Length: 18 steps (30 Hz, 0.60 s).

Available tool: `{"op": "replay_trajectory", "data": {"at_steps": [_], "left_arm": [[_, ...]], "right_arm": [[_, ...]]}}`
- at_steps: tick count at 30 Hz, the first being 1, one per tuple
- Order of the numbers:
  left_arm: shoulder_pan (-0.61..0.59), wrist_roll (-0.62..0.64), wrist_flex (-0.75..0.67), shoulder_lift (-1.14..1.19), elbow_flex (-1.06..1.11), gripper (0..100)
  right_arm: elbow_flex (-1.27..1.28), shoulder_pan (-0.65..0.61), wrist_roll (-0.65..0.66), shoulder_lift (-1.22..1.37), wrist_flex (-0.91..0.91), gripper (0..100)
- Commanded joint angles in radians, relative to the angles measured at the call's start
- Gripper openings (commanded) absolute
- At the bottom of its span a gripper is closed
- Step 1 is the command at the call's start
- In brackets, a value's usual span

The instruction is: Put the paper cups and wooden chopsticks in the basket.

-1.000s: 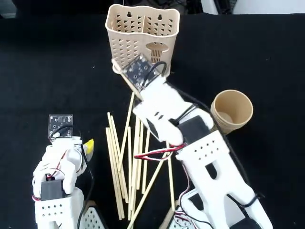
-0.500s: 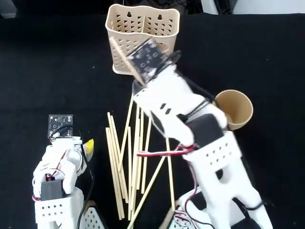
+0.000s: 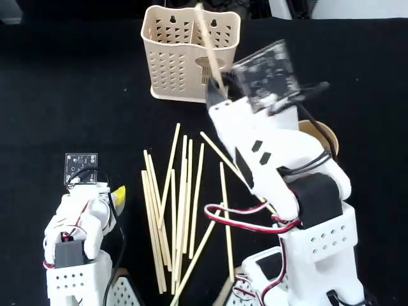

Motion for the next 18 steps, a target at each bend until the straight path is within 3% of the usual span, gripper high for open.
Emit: {"op": "replay_trajectory", "data": {"at_steps": [1, 6, 11, 15, 18], "left_arm": [[0.015, -0.002, 0.000, -0.008, 0.016, 28], [0.015, -0.002, -0.006, -0.009, 0.016, 27], [0.015, 0.002, -0.006, -0.009, 0.016, 27], [0.015, 0.003, -0.006, -0.009, 0.016, 27], [0.015, 0.003, -0.006, -0.009, 0.016, 27]], "right_arm": [[-0.016, 0.006, -0.031, 0.002, -0.052, 1.2], [0.079, 0.003, -0.031, 0.022, 0.034, 1.2], [0.352, -0.044, -0.029, 0.022, 0.031, 1.2], [0.591, -0.103, -0.040, 0.024, -0.091, 1.2], [0.707, -0.132, -0.129, 0.024, -0.190, 1.2]]}}
